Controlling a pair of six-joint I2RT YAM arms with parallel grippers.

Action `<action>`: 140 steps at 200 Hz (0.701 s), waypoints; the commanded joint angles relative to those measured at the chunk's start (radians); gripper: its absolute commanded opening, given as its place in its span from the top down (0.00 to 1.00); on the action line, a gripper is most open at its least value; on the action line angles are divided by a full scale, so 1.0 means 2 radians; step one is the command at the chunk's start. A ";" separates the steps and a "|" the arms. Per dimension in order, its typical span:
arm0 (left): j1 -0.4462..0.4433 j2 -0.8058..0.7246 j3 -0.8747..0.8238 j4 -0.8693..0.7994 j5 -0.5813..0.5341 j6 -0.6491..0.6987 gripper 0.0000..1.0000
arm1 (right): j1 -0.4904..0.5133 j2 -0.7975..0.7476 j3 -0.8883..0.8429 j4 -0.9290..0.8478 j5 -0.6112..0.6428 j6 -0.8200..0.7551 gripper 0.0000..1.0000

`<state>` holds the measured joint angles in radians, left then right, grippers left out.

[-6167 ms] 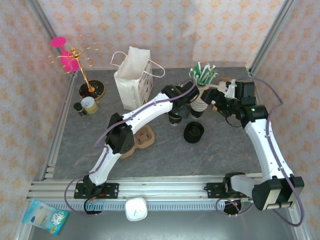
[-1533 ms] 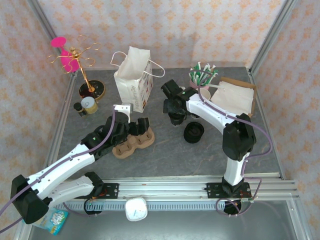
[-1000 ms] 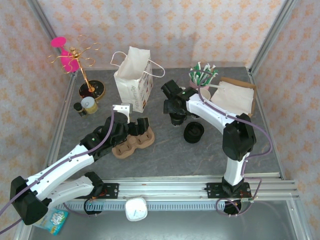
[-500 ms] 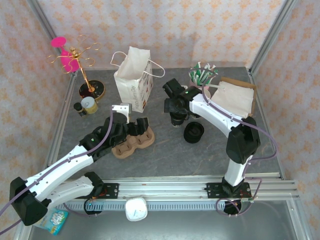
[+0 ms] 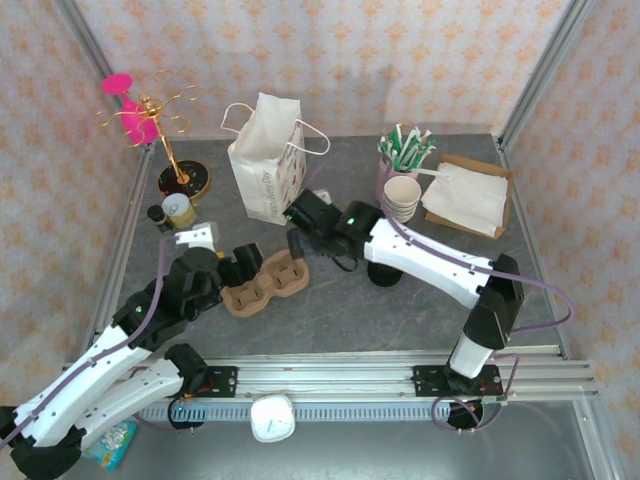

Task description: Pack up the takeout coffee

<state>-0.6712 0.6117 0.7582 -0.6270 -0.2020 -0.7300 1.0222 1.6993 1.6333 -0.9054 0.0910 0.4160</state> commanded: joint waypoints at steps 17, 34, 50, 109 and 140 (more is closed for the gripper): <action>0.004 -0.048 0.002 -0.099 -0.057 -0.080 0.12 | 0.057 0.062 0.032 0.017 0.020 -0.005 0.26; 0.004 -0.063 0.003 -0.113 -0.063 -0.092 0.13 | 0.070 0.090 0.041 0.033 0.002 -0.008 0.29; 0.004 -0.072 0.006 -0.121 -0.067 -0.098 0.13 | 0.077 0.120 0.056 0.043 -0.022 -0.009 0.32; 0.004 -0.088 0.011 -0.139 -0.091 -0.110 0.13 | 0.087 0.185 0.078 0.061 -0.027 -0.002 0.33; 0.004 -0.097 0.007 -0.135 -0.095 -0.114 0.12 | 0.090 0.218 0.103 0.048 0.002 0.000 0.33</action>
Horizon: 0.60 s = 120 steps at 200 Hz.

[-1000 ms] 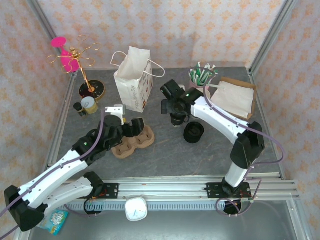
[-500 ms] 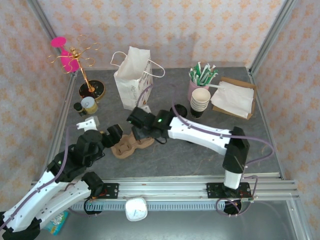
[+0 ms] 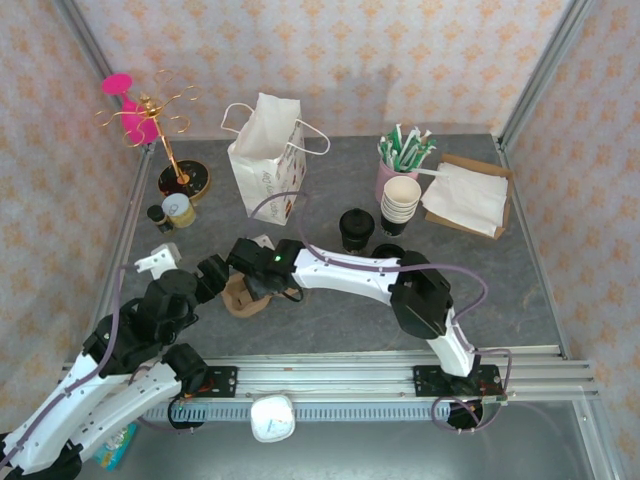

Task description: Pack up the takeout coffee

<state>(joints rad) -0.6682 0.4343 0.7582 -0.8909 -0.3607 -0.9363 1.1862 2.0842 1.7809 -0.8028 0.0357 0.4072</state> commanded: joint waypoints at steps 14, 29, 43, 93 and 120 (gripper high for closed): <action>0.003 -0.009 0.010 -0.008 -0.020 -0.014 0.12 | 0.008 0.036 0.036 -0.003 0.036 0.002 0.34; 0.003 -0.012 0.012 -0.011 -0.024 -0.015 0.13 | 0.008 0.048 0.043 -0.003 0.037 -0.001 0.34; 0.003 -0.015 0.011 -0.010 -0.024 -0.017 0.13 | 0.008 0.060 0.056 -0.012 0.043 0.000 0.35; 0.003 -0.019 0.009 -0.008 -0.028 -0.020 0.13 | 0.008 0.078 0.060 -0.014 0.042 -0.003 0.38; 0.003 -0.019 0.009 -0.008 -0.029 -0.019 0.12 | 0.009 0.081 0.054 -0.020 0.056 0.001 0.39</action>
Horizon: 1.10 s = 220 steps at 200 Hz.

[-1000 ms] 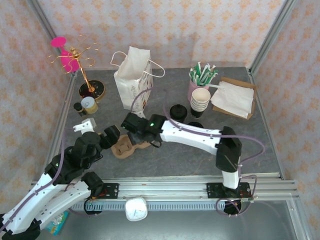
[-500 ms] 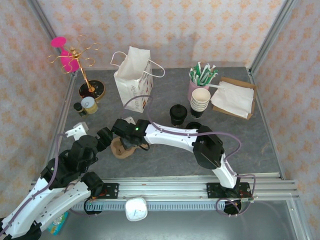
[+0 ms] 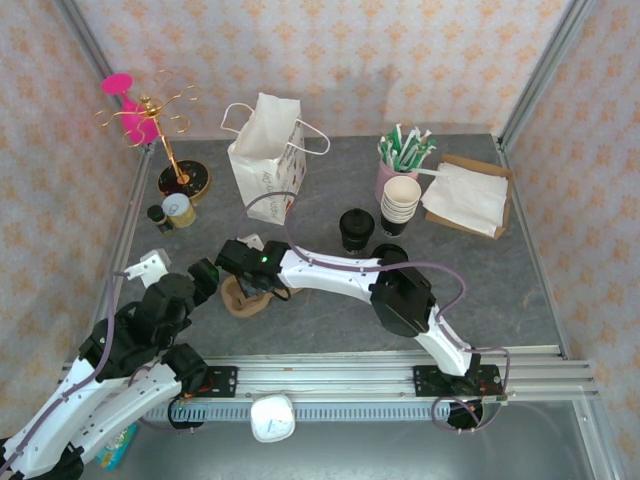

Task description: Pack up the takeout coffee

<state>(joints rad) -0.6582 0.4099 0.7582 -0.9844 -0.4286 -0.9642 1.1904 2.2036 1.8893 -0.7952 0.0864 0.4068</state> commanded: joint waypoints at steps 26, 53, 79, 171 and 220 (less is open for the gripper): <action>-0.002 -0.006 0.010 0.040 0.005 -0.006 0.13 | 0.006 0.026 -0.004 -0.027 0.033 0.002 0.41; -0.002 -0.005 0.008 0.043 0.006 -0.005 0.12 | 0.007 0.029 -0.005 -0.025 0.030 0.002 0.44; -0.002 -0.005 0.007 0.044 0.007 -0.005 0.13 | 0.007 0.032 -0.004 -0.027 0.027 0.002 0.48; -0.002 -0.002 0.009 0.049 0.009 0.000 0.12 | 0.008 0.024 0.011 -0.039 0.029 0.009 0.57; -0.002 -0.002 0.009 0.050 0.009 0.000 0.12 | 0.008 0.019 0.017 -0.045 0.026 0.014 0.59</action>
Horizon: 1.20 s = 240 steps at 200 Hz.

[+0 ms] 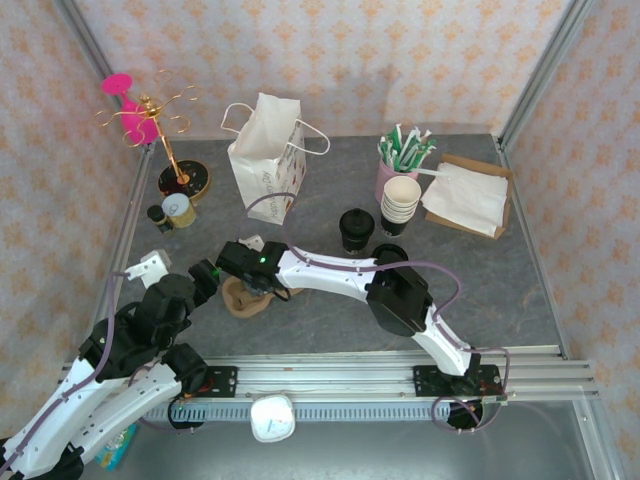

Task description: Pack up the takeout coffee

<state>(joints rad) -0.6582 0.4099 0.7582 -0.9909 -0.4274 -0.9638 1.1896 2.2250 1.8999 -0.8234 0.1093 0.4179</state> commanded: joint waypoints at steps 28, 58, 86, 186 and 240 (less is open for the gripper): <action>-0.002 -0.003 0.010 0.055 0.010 0.001 0.12 | 0.008 0.003 0.018 -0.028 0.006 0.012 0.60; -0.002 -0.003 0.013 0.054 0.011 0.002 0.12 | 0.007 -0.001 0.027 -0.034 -0.002 0.021 0.60; -0.002 -0.003 0.016 0.054 0.011 0.002 0.12 | 0.004 -0.007 0.029 -0.033 -0.023 0.033 0.60; -0.002 0.001 -0.024 0.059 0.031 -0.033 0.17 | -0.011 -0.049 -0.010 -0.027 -0.033 0.057 0.60; -0.002 0.019 -0.094 0.104 0.070 -0.061 0.25 | -0.017 -0.067 -0.039 -0.011 -0.050 0.068 0.60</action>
<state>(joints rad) -0.6590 0.4210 0.6292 -0.8528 -0.3405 -1.0462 1.1633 2.1445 1.8431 -0.8623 0.0196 0.5259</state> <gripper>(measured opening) 0.766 0.402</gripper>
